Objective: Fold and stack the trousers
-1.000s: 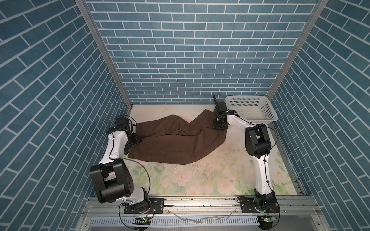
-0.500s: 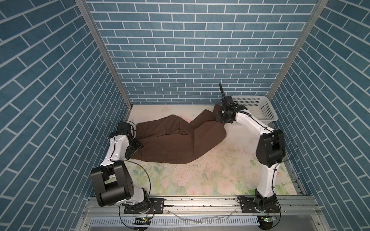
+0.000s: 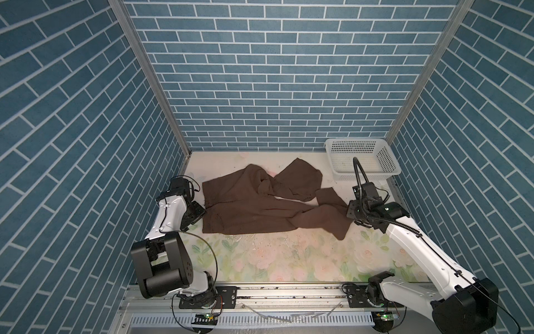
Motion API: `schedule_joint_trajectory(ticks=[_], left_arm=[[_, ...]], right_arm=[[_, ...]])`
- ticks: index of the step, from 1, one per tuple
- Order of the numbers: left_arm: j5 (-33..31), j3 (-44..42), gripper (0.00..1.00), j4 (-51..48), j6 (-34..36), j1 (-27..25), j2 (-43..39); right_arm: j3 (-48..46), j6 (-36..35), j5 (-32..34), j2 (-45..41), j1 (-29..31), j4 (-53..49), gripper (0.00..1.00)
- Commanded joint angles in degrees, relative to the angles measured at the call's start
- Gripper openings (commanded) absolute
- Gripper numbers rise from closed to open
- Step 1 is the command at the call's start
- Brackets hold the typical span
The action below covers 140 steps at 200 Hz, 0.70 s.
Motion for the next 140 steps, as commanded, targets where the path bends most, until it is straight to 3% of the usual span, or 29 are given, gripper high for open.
schedule_joint_trajectory(ticks=[1, 35, 45, 58, 70, 91, 140], left_arm=[[-0.9, 0.3, 0.75, -0.9, -0.9, -0.2, 1.0], [-1.1, 1.8, 0.79, 1.1, -3.1, -1.5, 4.1], [-1.1, 2.7, 0.8, 2.6, -4.0, -1.8, 5.5], [0.3, 4.2, 0.8, 5.0, -4.8, -1.9, 8.2], [2.2, 7.1, 0.79, 6.2, -4.7, -1.9, 11.6], [2.6, 16.0, 0.76, 4.6, -4.6, -2.5, 18.2], [-0.5, 34.3, 0.79, 0.5, -4.5, -4.2, 31.0]], right_arm=[[-3.2, 5.7, 1.8, -2.3, -2.4, -2.4, 0.74], [1.1, 0.3, 2.2, -0.2, -3.4, 1.4, 0.76], [2.1, -2.2, -0.8, 1.1, -3.3, 4.2, 0.67], [3.1, -7.1, -9.9, 3.2, -3.3, 9.5, 0.5], [4.2, -9.1, -14.9, 5.5, -3.2, 12.8, 0.44], [8.3, -12.6, -16.9, 10.7, -3.1, 13.9, 0.42], [21.8, -21.9, -22.7, 27.1, -1.6, 14.4, 0.46]])
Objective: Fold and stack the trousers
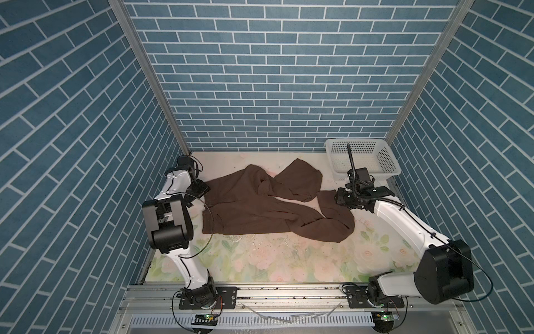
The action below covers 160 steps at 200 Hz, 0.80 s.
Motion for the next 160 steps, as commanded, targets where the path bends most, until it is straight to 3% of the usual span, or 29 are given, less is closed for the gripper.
schedule_joint_trajectory(ticks=[1, 21, 36, 83, 121, 138, 160], left_arm=[[-1.7, 6.8, 0.79, -2.8, -0.3, -0.7, 4.8], [-2.1, 11.4, 0.8, -3.7, -0.3, -1.4, 9.4], [-2.5, 14.2, 0.8, -4.1, -0.2, -2.1, 12.3], [-2.6, 19.9, 0.79, -5.2, 0.3, -3.2, 19.0], [-0.2, 18.3, 0.75, -3.0, -0.5, -3.2, 19.5], [1.1, 17.0, 0.67, -1.5, -1.1, -3.3, 19.5], [1.4, 15.3, 0.47, -0.5, -1.5, -3.3, 19.2]], right_arm=[[8.1, -7.7, -4.8, 7.4, 1.3, 1.0, 0.46], [17.0, -11.3, -2.0, 16.5, 4.0, -1.9, 0.62], [22.9, -14.9, -1.3, 22.2, 7.0, -2.3, 0.68], [43.9, -18.2, 1.0, 40.6, 12.2, -4.8, 0.7], [52.4, -18.8, -0.6, 51.5, 12.7, -5.5, 0.71], [54.7, -18.8, -0.6, 54.4, 12.9, -6.0, 0.71], [54.8, -18.2, -0.4, 56.2, 13.1, -5.7, 0.68]])
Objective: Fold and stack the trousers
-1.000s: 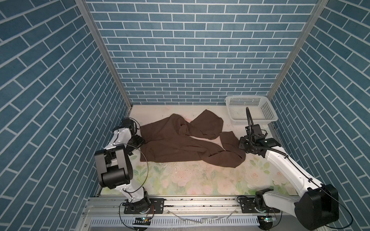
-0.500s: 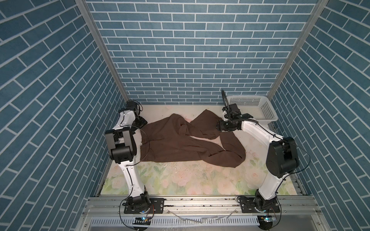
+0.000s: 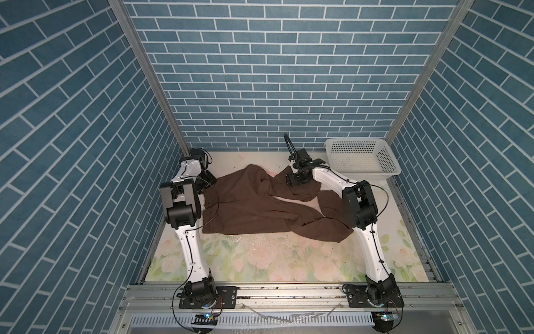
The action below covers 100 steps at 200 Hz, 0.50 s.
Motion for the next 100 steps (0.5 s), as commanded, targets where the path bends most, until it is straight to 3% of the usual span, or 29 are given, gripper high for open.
schedule_joint_trajectory(ticks=[1, 22, 40, 51, 100], left_arm=[[1.0, -2.0, 0.46, 0.4, -0.3, 0.0, -0.2], [0.5, -2.5, 0.19, 0.0, -0.1, 0.0, -0.7], [0.2, -2.5, 0.01, -1.1, -0.1, 0.1, -1.3], [0.1, -2.5, 0.0, -1.9, -0.1, 0.3, -1.9], [-1.5, -6.5, 0.0, -3.9, 1.3, 3.5, -8.1]], right_arm=[[2.8, -1.7, 0.1, 1.5, 0.0, -2.4, 0.68], [-0.7, 0.3, 2.1, 0.1, 0.0, 0.2, 0.55], [-5.5, 1.6, 3.4, -3.1, 0.0, 3.3, 0.16], [-9.3, 2.6, 4.8, -6.3, 0.0, 5.6, 0.0], [-31.2, 10.1, 9.6, -27.6, -1.0, 9.9, 0.0]])
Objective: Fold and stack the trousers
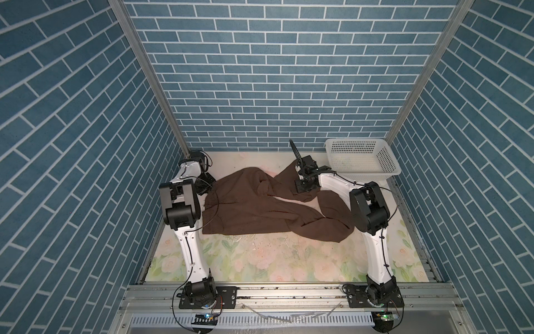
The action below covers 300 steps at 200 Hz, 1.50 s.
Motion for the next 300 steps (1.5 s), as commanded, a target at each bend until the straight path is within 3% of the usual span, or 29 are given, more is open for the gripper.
schedule_joint_trajectory(ticks=[1, 40, 61, 64, 80, 96, 116, 175, 203, 229, 239, 254, 265, 300], left_arm=[[-2.1, -3.0, 0.0, -3.5, 1.1, 2.6, -5.4], [-3.5, -11.9, 0.0, -2.1, 0.9, 8.0, -13.7], [-5.9, -14.4, 0.0, -2.5, 1.4, 10.5, -17.1], [-6.1, -14.6, 0.0, -2.8, 1.4, 10.8, -17.4], [-5.8, -14.7, 0.0, -3.8, 1.9, 12.3, -18.2], [-4.9, -14.9, 0.0, -4.1, 1.8, 13.2, -18.6], [-4.6, -14.6, 0.0, -4.2, 1.8, 13.4, -19.0], [-3.5, -11.2, 0.0, -6.5, 3.3, 13.7, -17.6], [-2.5, -11.2, 0.0, -6.3, 3.5, 14.2, -17.2], [-1.7, -11.1, 0.0, -6.1, 3.4, 14.4, -16.7], [-1.4, -11.0, 0.0, -6.0, 3.5, 14.4, -16.6], [-1.0, -10.8, 0.0, -6.0, 3.5, 14.4, -16.5], [-0.9, -10.7, 0.0, -6.0, 3.5, 14.4, -16.4], [-0.9, -10.3, 0.0, -6.6, 4.2, 14.6, -16.5]], right_arm=[[-9.7, 5.9, 3.3, -12.1, -0.5, 2.6, 0.0], [-31.6, 13.4, 4.8, -28.9, -0.9, 5.1, 0.0], [-34.8, 11.0, 4.2, -32.2, -0.8, 5.1, 0.0], [-34.6, 10.2, 3.8, -32.1, -0.8, 5.0, 0.05], [-30.9, 5.9, 1.4, -29.5, 0.1, 4.2, 0.43], [-24.8, 1.9, 1.4, -24.7, 2.1, 3.3, 0.6], [-15.7, -2.8, 2.9, -16.5, 3.6, 2.3, 0.66], [10.5, -7.5, 0.0, 6.5, 3.9, -4.3, 0.66], [19.1, -7.8, -2.2, 13.5, 3.8, -8.0, 0.66], [20.9, -6.6, -2.2, 16.3, 3.9, -9.4, 0.61], [20.0, -5.7, -1.8, 16.3, 3.9, -9.3, 0.51], [16.7, -3.9, -0.5, 14.7, 4.0, -8.3, 0.14], [11.9, -2.4, 1.0, 11.6, 3.9, -6.0, 0.0], [-5.3, 3.0, 3.0, -3.2, 3.3, -1.8, 0.0]])
